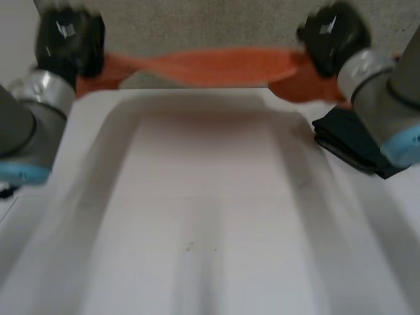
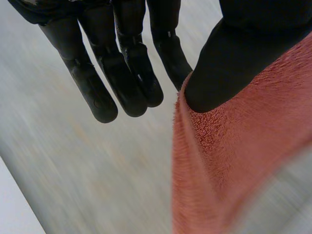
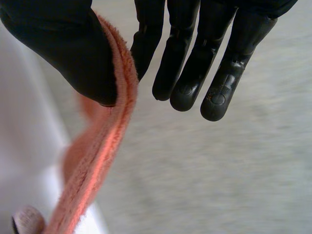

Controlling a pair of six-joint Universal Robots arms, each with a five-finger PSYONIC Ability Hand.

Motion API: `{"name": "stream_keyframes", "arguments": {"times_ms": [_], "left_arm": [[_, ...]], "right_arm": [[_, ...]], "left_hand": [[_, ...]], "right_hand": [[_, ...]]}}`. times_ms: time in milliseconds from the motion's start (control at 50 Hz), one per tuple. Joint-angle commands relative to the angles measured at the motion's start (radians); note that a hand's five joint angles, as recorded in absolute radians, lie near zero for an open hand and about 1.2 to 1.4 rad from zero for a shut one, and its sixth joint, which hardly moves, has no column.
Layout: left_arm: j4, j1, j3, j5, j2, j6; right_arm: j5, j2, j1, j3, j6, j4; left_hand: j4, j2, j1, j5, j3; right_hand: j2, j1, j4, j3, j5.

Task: Fold the laundry.

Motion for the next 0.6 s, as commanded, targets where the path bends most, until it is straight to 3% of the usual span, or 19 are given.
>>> {"name": "stream_keyframes", "arguments": {"times_ms": [20,100,280,360,440,500,600], "left_arm": [[-0.03,0.022,-0.272,0.062,-0.051,0.015],[-0.036,0.027,-0.345,0.111,-0.123,0.058],[-0.042,0.085,-0.427,0.131,-0.16,0.219],[-0.044,0.106,-0.43,0.129,-0.148,0.217],[-0.045,0.131,-0.427,0.125,-0.146,0.198],[-0.053,0.154,-0.433,0.125,-0.143,0.17],[-0.113,0.198,-0.444,0.136,-0.128,0.024]], "right_arm": [[-0.154,-0.023,-0.003,0.378,-0.035,-0.002],[-0.181,-0.009,-0.013,0.553,-0.08,-0.016],[-0.182,-0.008,-0.061,0.691,-0.052,-0.066],[-0.184,-0.034,-0.091,0.734,0.035,-0.118],[-0.191,-0.086,-0.136,0.79,0.203,-0.18],[-0.216,-0.098,-0.173,0.817,0.312,-0.21],[-0.265,-0.098,-0.19,0.813,0.372,-0.212]], "left_hand": [[0.193,0.196,0.249,0.241,0.201],[0.193,0.196,0.249,0.241,0.201],[0.193,0.196,0.249,0.241,0.201],[-0.442,-0.439,-0.386,-0.394,-0.435],[-0.645,-0.642,-0.589,-0.597,-0.638],[-0.667,-0.664,-0.611,-0.619,-0.659],[-0.714,-0.711,-0.658,-0.666,-0.706]], "right_hand": [[0.22,0.399,0.209,0.219,0.224],[0.22,0.399,0.209,0.219,0.224],[0.22,0.399,0.209,0.219,0.224],[0.22,0.399,0.209,0.219,0.224],[0.22,0.399,0.209,0.219,0.224],[0.22,0.399,0.209,0.219,0.224],[0.22,0.399,0.209,0.219,0.224]]}}
